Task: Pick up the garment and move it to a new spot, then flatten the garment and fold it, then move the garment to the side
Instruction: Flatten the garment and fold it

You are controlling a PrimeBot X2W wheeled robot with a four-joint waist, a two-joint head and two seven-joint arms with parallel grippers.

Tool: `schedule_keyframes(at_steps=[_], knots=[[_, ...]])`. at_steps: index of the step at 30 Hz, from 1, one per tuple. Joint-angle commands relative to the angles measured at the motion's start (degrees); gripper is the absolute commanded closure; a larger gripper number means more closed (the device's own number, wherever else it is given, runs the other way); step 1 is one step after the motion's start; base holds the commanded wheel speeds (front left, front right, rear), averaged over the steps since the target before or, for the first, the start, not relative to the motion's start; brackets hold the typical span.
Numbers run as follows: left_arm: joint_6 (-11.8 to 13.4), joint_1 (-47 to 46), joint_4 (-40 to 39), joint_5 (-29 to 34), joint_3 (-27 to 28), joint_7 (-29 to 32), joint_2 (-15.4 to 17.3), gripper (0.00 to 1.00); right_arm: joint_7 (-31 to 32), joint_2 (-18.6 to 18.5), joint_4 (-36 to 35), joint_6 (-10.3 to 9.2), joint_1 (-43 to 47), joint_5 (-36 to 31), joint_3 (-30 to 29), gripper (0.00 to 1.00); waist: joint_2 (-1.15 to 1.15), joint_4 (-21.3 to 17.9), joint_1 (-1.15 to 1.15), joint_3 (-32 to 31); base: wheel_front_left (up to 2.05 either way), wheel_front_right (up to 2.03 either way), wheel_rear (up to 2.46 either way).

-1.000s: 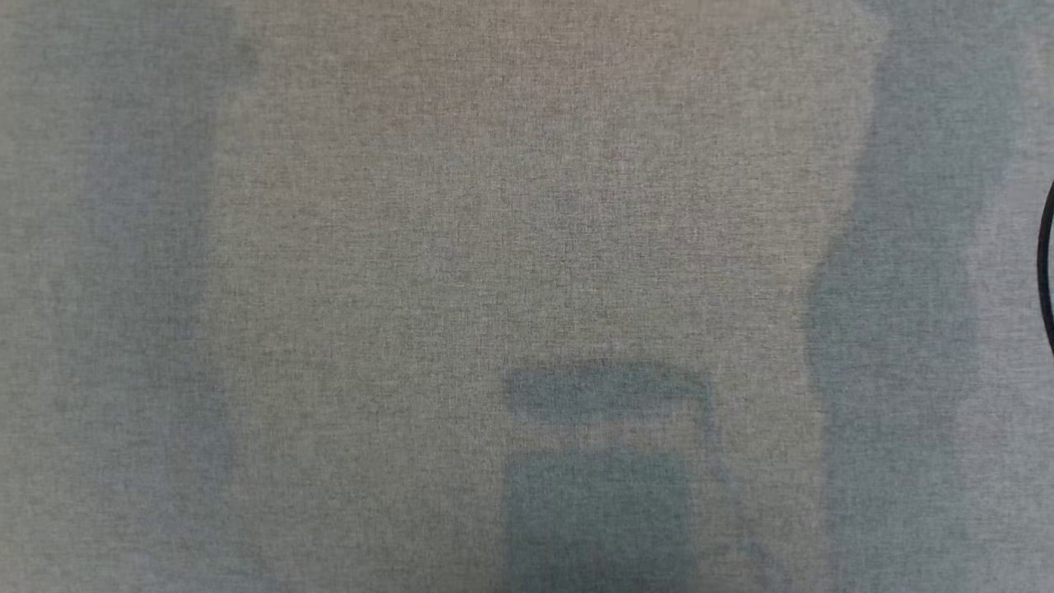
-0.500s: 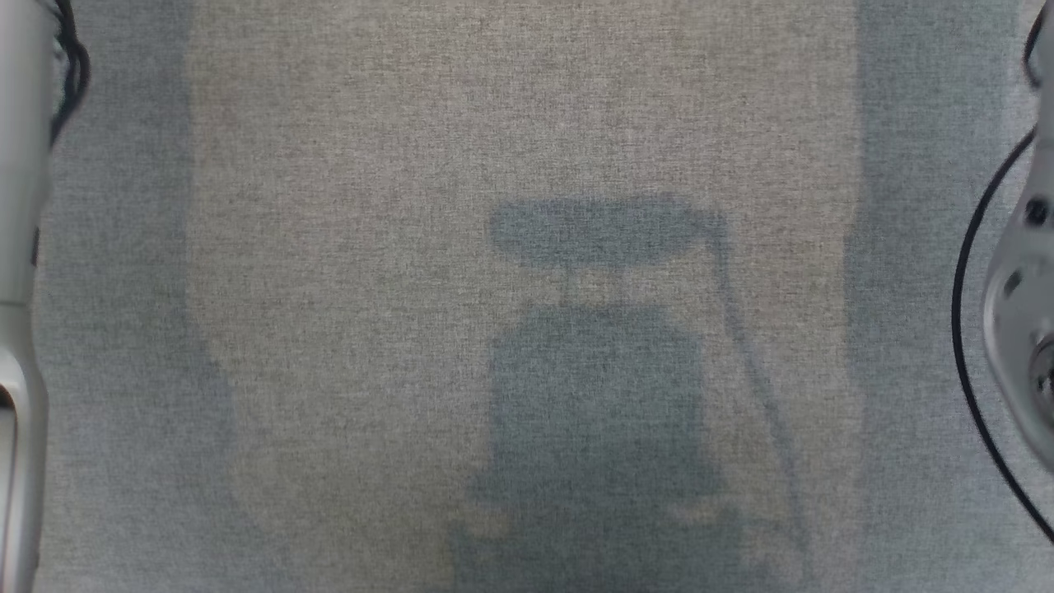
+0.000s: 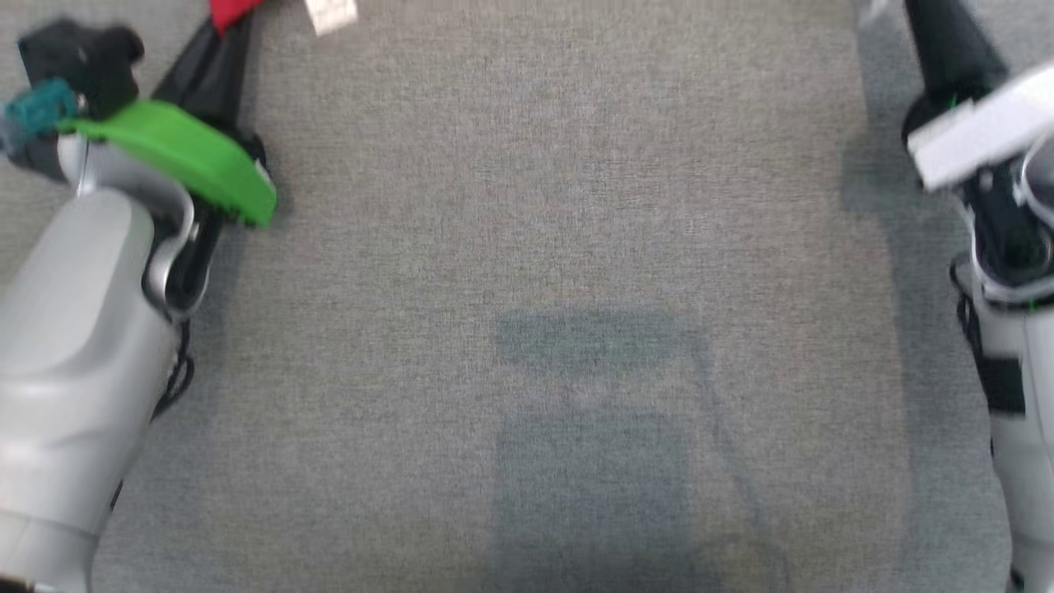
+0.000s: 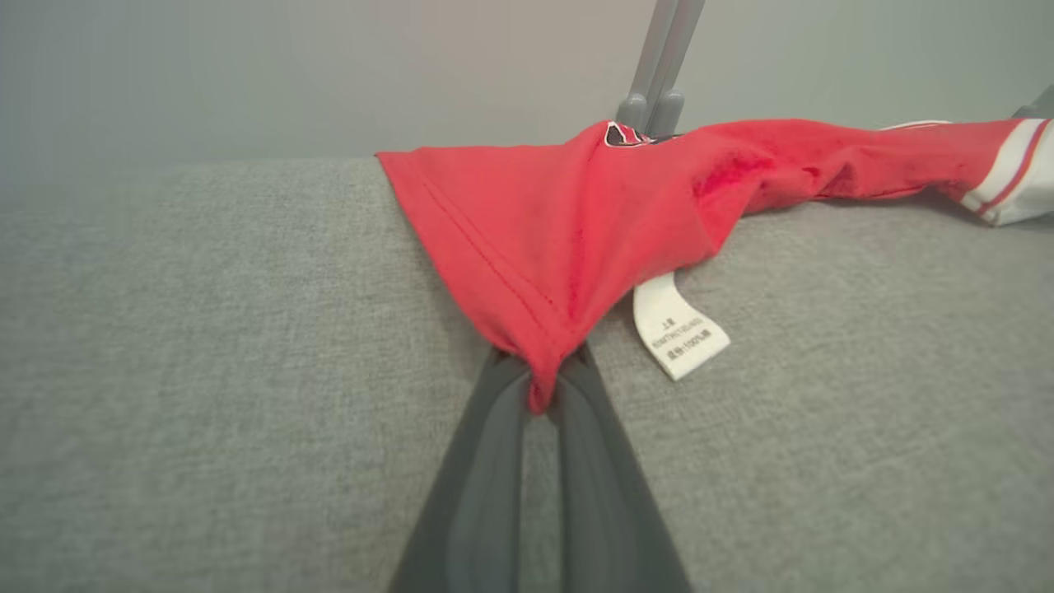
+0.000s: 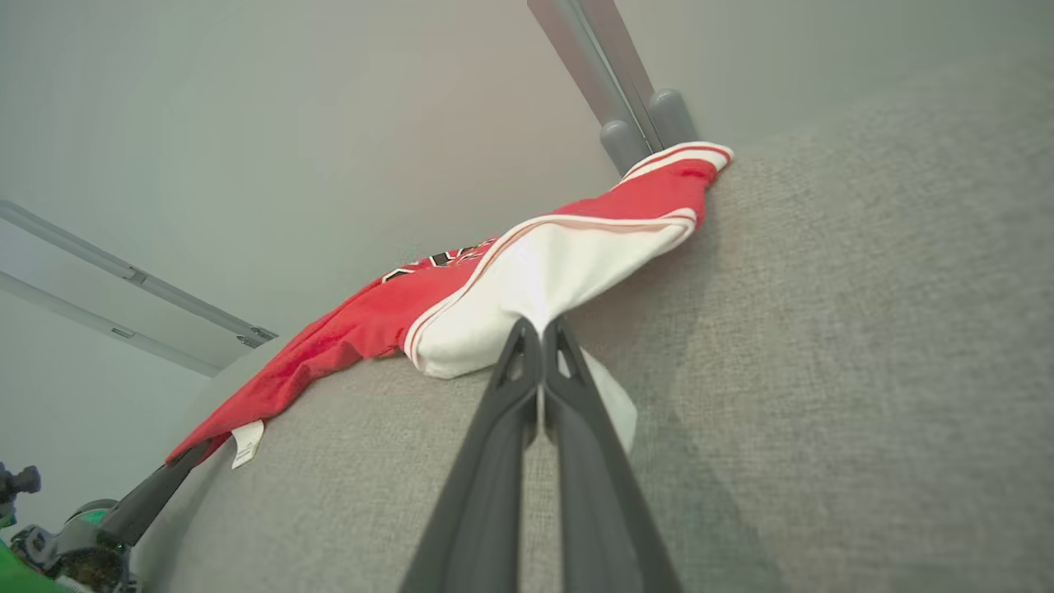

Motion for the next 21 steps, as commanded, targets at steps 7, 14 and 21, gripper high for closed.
schedule_keyframes(at_steps=[7, 14, 21], knots=[[1.52, 18.30, -10.91, -2.72, -1.57, 2.15, 7.10, 1.00, 9.64, -0.25, -11.38, 0.04, 23.69, 1.72, -4.45, 1.00, 0.69, -0.67, 0.00, -14.40, 0.00, 0.00, 0.00], [6.44, 36.56, -28.12, -7.76, -1.13, 6.81, 15.52, 1.00, 16.29, -1.01, -15.88, 0.03, 38.68, 1.66, -10.42, 1.00, 0.69, -1.59, 0.00, -19.66, 0.00, 0.00, 0.00], [12.18, 48.82, -40.49, -10.79, -1.02, 8.27, 19.66, 1.00, 20.91, -0.37, -18.49, 0.03, 48.49, 3.33, -12.88, 1.00, 0.69, -1.38, 0.00, -21.87, 0.00, 0.00, 0.00]])
